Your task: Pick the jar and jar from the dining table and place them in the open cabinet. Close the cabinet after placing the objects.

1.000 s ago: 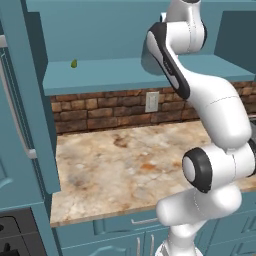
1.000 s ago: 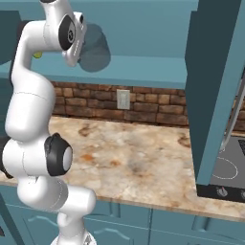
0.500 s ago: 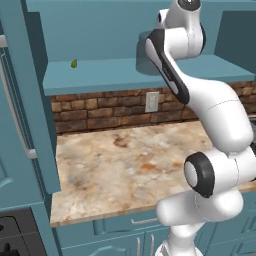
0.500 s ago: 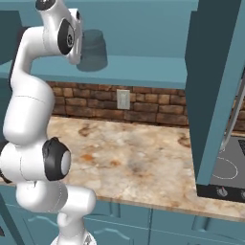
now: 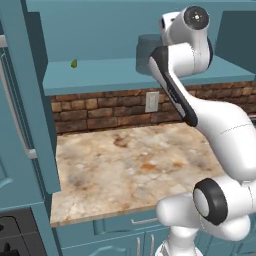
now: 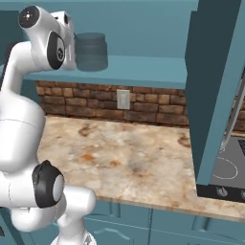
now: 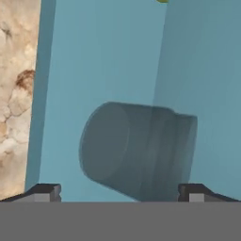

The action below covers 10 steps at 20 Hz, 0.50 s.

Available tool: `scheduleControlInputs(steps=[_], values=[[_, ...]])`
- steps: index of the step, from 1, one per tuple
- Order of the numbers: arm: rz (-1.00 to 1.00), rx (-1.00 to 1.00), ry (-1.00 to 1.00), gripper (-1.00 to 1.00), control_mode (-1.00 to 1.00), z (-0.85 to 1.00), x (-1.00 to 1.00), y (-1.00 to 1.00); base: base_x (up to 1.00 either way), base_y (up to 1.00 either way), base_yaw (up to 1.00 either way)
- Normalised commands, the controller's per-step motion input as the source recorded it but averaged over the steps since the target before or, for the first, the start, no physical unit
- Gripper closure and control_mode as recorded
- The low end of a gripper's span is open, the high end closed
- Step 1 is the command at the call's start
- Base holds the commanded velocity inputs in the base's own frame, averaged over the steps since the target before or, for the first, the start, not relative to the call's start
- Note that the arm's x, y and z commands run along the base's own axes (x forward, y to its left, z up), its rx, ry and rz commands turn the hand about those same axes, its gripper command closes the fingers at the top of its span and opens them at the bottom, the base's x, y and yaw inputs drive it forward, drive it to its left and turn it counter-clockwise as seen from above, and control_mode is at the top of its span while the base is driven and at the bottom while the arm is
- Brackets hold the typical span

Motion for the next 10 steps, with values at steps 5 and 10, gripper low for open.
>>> scheduleControlInputs(steps=[5, 10], values=[[0.02, 0.0, -0.1, -1.0, -1.0, 0.01, -0.56, 0.04, 0.0, 0.0, 0.0], [0.02, 0.0, -0.08, -1.0, -1.0, 0.0, -0.58, 0.03, 0.0, 0.0, 0.0]])
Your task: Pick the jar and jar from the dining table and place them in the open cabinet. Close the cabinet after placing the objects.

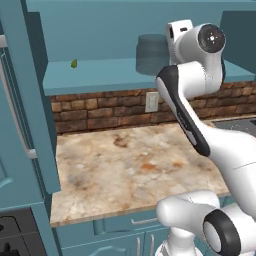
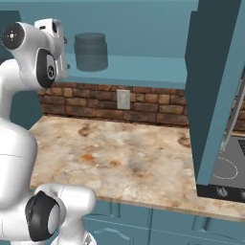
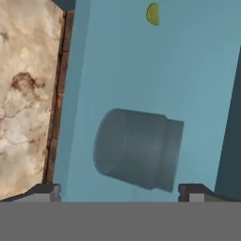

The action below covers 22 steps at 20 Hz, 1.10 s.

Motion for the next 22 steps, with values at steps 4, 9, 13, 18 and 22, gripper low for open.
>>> scheduleControlInputs(steps=[4, 9, 13, 18, 22], values=[[0.01, 0.0, -0.02, -1.0, -1.0, 0.0, -0.66, 0.05, 0.0, 0.0, 0.0], [0.01, 0.0, 0.0, -1.0, -1.0, -0.01, -0.64, 0.03, 0.0, 0.0, 0.0], [0.01, -0.01, 0.0, -1.0, -1.0, -0.05, -0.63, 0.0, 0.0, 0.0, 0.0], [0.0, 0.0, 0.02, -1.0, -1.0, 0.0, -0.1, 0.03, 0.0, 0.0, 0.0], [0.0, 0.0, 0.0, -1.0, -1.0, 0.0, 0.0, 0.0, 0.0, 0.0, 0.0]])
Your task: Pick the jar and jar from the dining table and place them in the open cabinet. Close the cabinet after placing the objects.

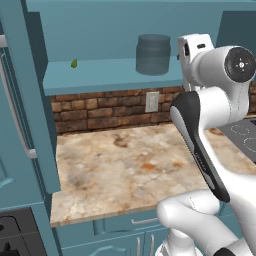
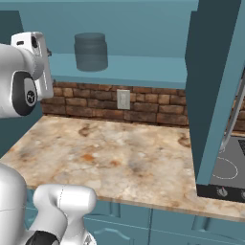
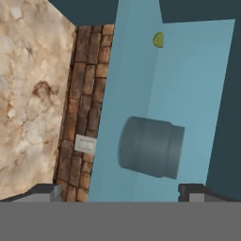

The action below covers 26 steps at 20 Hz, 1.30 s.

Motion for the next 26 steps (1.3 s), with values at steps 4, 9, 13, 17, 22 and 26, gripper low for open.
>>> scheduleControlInputs(steps=[4, 9, 13, 17, 22, 26], values=[[0.0, 0.0, -0.04, -1.0, 1.0, 0.0, -0.09, 0.0, -0.13, 0.0, -0.01], [0.0, 0.0, 0.0, -1.0, 1.0, 0.0, 0.0, 0.0, -0.76, 0.04, -0.26], [0.0, 0.0, 0.0, -1.0, 1.0, 0.0, 0.0, 0.0, -0.74, 0.03, -0.43], [0.0, 0.0, 0.0, -1.0, 1.0, 0.0, 0.0, 0.0, -0.78, 0.04, -0.47], [0.0, 0.0, 0.0, -1.0, 1.0, 0.0, 0.0, 0.0, -0.86, 0.12, -0.53], [0.0, 0.0, 0.0, -1.0, 1.0, 0.0, 0.0, 0.0, -0.9, 0.2, -0.52]])
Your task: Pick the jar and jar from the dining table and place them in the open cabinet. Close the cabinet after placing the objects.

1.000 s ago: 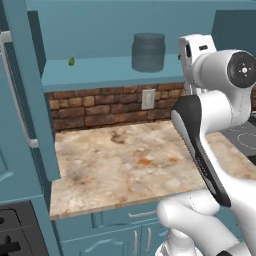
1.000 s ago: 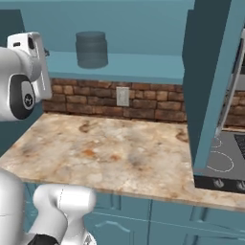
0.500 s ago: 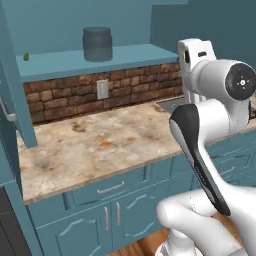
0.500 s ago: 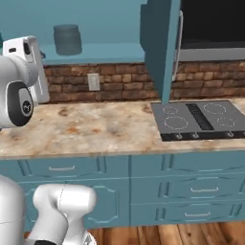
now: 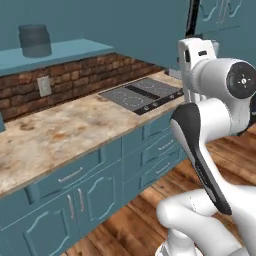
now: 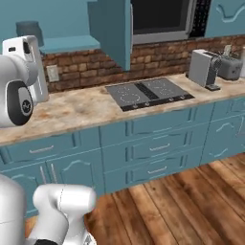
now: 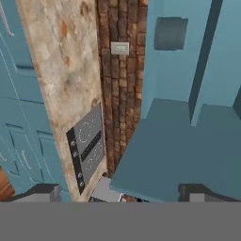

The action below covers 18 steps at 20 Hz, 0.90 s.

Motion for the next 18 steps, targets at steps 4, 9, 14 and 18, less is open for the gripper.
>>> scheduleControlInputs(steps=[4, 9, 14, 18], values=[[0.0, 0.0, 0.0, -1.0, 1.0, 0.0, 0.0, 0.0, -0.9, 0.15, -0.51], [0.0, 0.0, 0.0, -1.0, 1.0, 0.0, 0.0, 0.0, -0.87, 0.05, -0.52], [0.0, 0.0, 0.0, -1.0, 1.0, 0.0, 0.0, 0.0, -0.79, 0.0, -0.52], [0.0, 0.0, 0.0, -1.0, 1.0, 0.0, 0.0, 0.0, -0.55, 0.0, -0.58]])
